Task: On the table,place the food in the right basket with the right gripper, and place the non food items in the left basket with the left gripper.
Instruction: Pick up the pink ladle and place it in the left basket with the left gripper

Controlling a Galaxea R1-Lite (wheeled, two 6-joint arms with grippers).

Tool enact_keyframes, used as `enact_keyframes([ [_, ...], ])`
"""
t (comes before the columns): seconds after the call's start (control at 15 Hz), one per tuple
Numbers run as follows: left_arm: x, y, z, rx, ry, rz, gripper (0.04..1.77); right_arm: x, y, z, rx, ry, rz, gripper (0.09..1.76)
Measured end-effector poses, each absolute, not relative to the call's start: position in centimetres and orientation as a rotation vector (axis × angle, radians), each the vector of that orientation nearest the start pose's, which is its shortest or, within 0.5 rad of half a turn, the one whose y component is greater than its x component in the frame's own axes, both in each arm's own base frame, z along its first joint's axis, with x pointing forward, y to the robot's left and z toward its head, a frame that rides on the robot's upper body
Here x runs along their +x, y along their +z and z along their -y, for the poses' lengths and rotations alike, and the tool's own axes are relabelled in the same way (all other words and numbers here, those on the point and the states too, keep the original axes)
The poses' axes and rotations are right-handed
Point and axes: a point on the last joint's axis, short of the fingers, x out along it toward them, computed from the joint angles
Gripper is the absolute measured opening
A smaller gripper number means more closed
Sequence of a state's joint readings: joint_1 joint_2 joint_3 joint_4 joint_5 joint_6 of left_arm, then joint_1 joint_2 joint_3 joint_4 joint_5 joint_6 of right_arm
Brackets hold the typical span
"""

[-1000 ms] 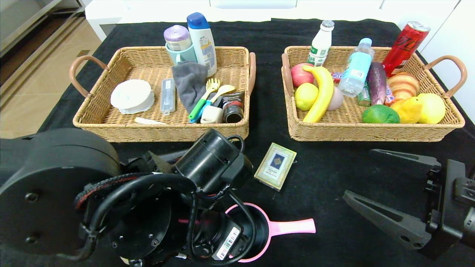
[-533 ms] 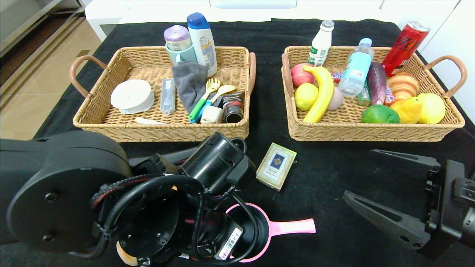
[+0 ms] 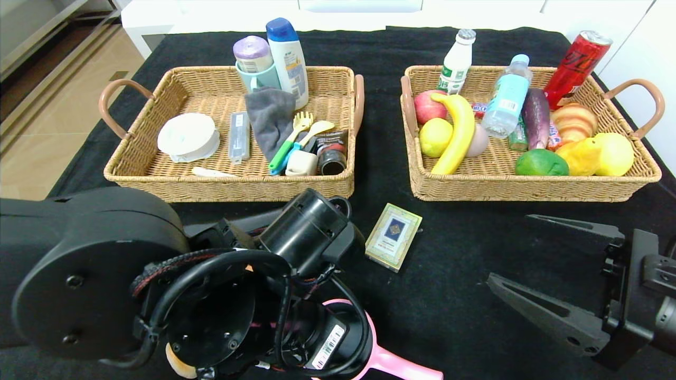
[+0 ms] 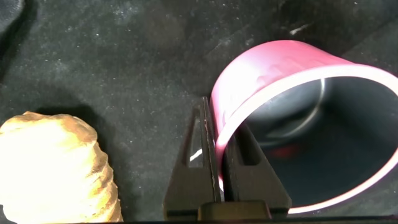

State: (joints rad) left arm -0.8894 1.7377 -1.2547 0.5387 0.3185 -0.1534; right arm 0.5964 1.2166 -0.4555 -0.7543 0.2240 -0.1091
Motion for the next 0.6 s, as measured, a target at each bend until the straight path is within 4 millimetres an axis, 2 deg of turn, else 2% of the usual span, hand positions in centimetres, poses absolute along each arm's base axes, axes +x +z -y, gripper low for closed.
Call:
enact_keyframes([
  [0.6,19.06,19.28,22.37,0.444,-0.445,-0.890,0.17,14.34,21.26,-10.37,-0.108,0.822,0.028,1.70],
])
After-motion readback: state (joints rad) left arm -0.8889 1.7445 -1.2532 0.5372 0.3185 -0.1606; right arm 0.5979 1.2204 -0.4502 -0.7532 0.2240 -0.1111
